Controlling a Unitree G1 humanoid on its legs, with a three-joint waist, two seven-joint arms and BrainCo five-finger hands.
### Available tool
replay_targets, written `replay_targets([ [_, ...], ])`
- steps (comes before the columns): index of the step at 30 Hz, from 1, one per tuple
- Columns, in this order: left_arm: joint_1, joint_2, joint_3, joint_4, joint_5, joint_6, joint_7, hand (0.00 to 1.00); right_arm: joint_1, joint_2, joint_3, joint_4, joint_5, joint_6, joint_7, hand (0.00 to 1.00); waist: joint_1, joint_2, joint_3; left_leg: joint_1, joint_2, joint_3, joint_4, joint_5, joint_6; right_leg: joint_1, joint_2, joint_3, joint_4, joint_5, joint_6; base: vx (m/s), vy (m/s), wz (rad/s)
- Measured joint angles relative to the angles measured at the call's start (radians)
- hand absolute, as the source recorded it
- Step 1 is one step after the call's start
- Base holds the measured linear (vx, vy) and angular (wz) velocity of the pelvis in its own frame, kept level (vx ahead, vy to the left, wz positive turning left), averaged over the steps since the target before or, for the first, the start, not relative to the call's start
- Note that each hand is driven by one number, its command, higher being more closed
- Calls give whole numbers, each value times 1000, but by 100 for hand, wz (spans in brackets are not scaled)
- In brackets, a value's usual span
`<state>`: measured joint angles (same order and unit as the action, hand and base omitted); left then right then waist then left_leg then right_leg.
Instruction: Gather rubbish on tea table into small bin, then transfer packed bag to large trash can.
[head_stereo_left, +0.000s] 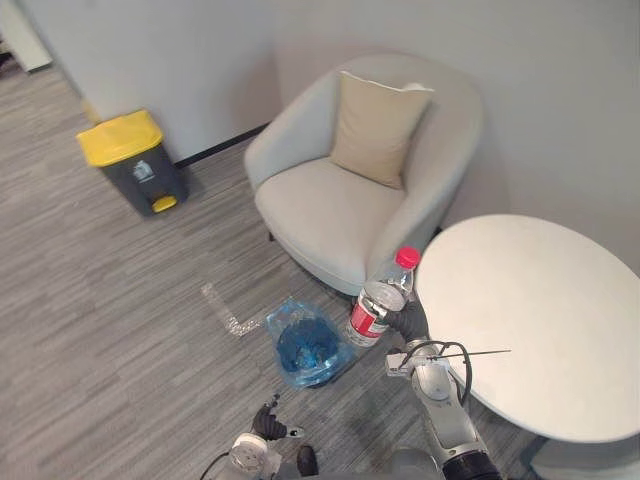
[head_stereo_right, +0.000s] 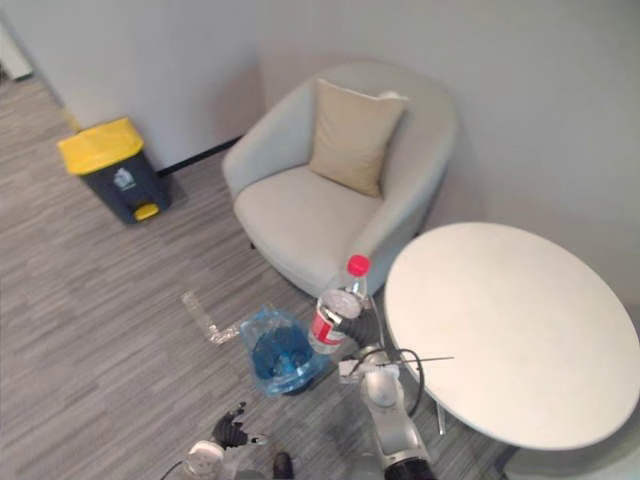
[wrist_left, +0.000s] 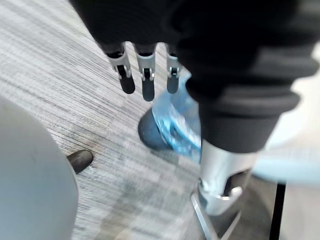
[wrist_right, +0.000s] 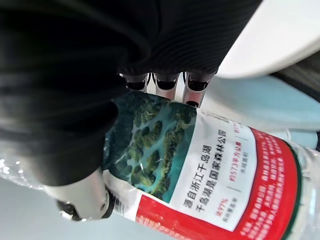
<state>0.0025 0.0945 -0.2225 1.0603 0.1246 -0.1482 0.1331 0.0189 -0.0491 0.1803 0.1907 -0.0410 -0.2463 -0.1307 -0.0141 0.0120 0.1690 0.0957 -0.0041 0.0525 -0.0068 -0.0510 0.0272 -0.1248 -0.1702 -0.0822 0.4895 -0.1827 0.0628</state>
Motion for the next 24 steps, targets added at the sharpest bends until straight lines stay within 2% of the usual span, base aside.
replay_targets([
  [3,-18,-1,32,34,-11,3,0,0,-7,8,9,5,1,0,10,100,4,-1,11,16,46,-64,18,-30,-29,-55,101,4,-97,0,-7,166,-156,62],
  [4,-19,0,37,40,-11,4,-1,0,-5,7,9,6,2,0,11,100,3,-5,11,17,50,-79,33,-46,-40,-69,116,26,-154,30,-3,239,-239,70],
  [6,-19,19,43,42,-10,3,-2,0,4,8,9,6,3,0,12,100,-1,-57,4,12,14,-116,85,-88,-74,-62,99,96,-269,151,6,228,-275,70],
  [7,-25,6,58,59,-8,6,-1,0,15,-10,-4,7,3,2,16,100,-9,-26,8,6,37,-147,137,-125,-87,-46,105,46,-227,133,-21,238,-270,65],
  [9,-18,-21,73,60,-6,6,-1,0,32,-33,-30,5,3,4,21,100,-7,12,-10,-16,79,-140,176,-149,-114,-32,129,-4,-245,115,-41,285,-213,66],
  [10,-22,-36,82,60,-5,6,-2,0,34,-35,-62,5,3,5,20,100,-15,23,-7,-46,100,-105,232,-151,-120,-2,140,-36,-275,124,-59,297,-180,77],
  [12,-28,-38,87,50,-5,6,-2,0,36,-35,-79,5,4,7,18,100,-9,24,-4,-66,137,-17,310,-152,-122,61,162,-67,-334,132,-71,258,-179,47],
  [13,-32,-38,87,43,-8,6,-1,0,36,-35,-78,5,4,7,14,100,6,15,1,-63,160,28,330,-155,-127,98,174,-76,-362,135,-76,176,-114,9],
  [16,-31,-53,78,30,-8,5,-1,0,36,-35,-83,-14,3,7,1,100,5,7,0,-57,181,107,284,-156,-124,118,174,-88,-391,136,-77,133,-16,15],
  [17,-30,-63,75,31,-8,7,-1,0,36,-34,-87,-16,3,8,-4,100,0,9,-1,-53,183,102,201,-134,-127,117,174,-94,-395,136,-78,134,315,2],
  [18,-28,-54,36,31,-7,7,0,0,42,-25,-89,-14,0,10,-5,100,2,9,-2,-1,145,101,125,-107,-149,129,149,-60,-409,150,-56,77,368,-10],
  [20,-25,-48,36,32,-6,7,0,0,42,-15,-81,3,-1,11,3,100,2,9,-2,7,114,104,125,-104,-144,146,122,-44,-430,167,-31,5,275,-10],
  [24,-14,-19,42,33,-7,6,1,0,26,-5,-55,76,-11,10,3,100,8,8,-3,22,91,106,110,-94,-129,157,105,-31,-441,175,-23,-49,65,-2],
])
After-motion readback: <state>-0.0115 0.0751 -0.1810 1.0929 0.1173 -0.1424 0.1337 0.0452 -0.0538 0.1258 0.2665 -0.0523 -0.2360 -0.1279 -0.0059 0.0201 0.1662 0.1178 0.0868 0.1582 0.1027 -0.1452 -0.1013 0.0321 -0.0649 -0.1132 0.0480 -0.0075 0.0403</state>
